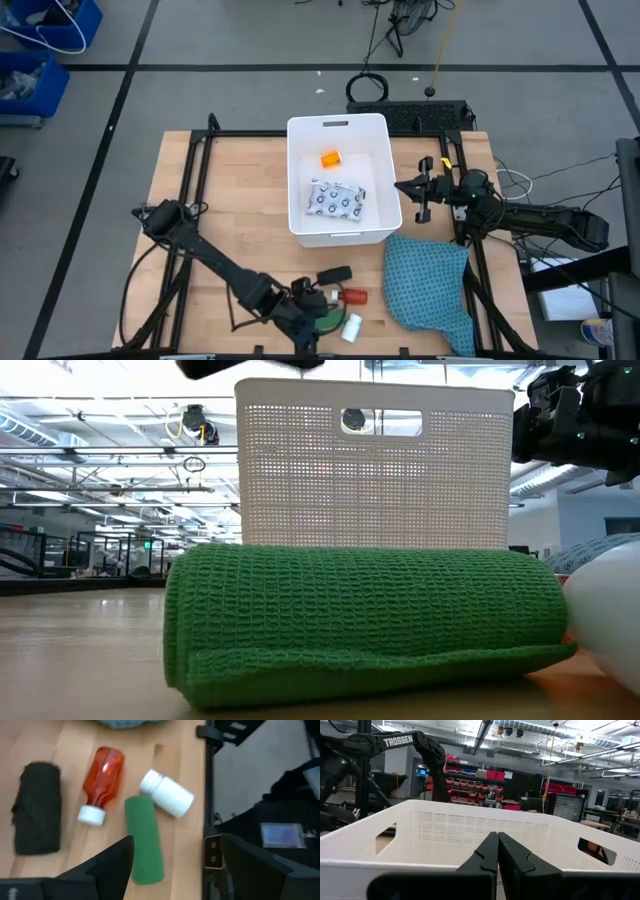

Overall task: Pick & place medical supplies in basket/bin
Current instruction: Put the green bandage into the white bin

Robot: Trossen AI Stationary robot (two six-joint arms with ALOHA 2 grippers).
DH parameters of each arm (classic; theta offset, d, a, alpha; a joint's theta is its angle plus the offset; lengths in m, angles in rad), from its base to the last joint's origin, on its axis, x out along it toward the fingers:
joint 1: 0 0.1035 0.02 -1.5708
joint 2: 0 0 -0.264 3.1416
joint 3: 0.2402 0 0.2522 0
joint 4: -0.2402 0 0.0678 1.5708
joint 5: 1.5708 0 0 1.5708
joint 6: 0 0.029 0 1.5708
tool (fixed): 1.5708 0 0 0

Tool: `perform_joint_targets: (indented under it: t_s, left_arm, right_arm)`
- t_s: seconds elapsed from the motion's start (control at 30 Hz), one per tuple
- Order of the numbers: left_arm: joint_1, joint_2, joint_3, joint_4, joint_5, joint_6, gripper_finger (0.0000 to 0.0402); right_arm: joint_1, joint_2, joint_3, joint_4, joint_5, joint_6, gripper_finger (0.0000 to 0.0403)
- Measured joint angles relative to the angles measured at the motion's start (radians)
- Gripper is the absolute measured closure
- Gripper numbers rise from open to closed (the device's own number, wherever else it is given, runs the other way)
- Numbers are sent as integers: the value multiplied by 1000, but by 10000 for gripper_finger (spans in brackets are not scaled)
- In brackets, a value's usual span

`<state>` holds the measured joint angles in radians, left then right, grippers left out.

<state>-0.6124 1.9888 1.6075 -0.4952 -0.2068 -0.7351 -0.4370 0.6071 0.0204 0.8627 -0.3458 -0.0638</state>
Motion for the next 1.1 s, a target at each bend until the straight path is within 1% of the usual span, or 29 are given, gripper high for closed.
perform_joint_targets:
  t_s: [0.13, 0.2, 0.3, 0.47, 0.67, 0.9, 0.97, 1.1]
  left_arm:
    - [8, 2, -1, -4, 23, -28, 98]
    - [13, 22, 0, 4, 39, -23, 98]
    - [12, 58, -2, -25, 72, -5, 98]
    - [15, 115, -2, 15, 86, 4, 98]
    - [40, 131, -1, 26, 82, 45, 98]
    - [57, 196, -2, 41, 159, 46, 98]
    - [56, 223, -2, 40, 166, 46, 98]
    - [63, 232, 1, 64, 210, 44, 98]
  right_arm:
    - [0, 0, 0, 0, 0, 35, 403]
    - [0, 0, 0, -3, 0, 48, 403]
    - [0, 0, 0, -17, 0, 50, 403]
    - [0, 3, 0, -33, 0, 52, 403]
    - [0, 4, 0, -38, 0, 64, 403]
    - [0, 6, -1, -43, 0, 63, 403]
    - [0, 8, -1, -42, 0, 61, 403]
    - [0, 10, -1, -43, 0, 54, 403]
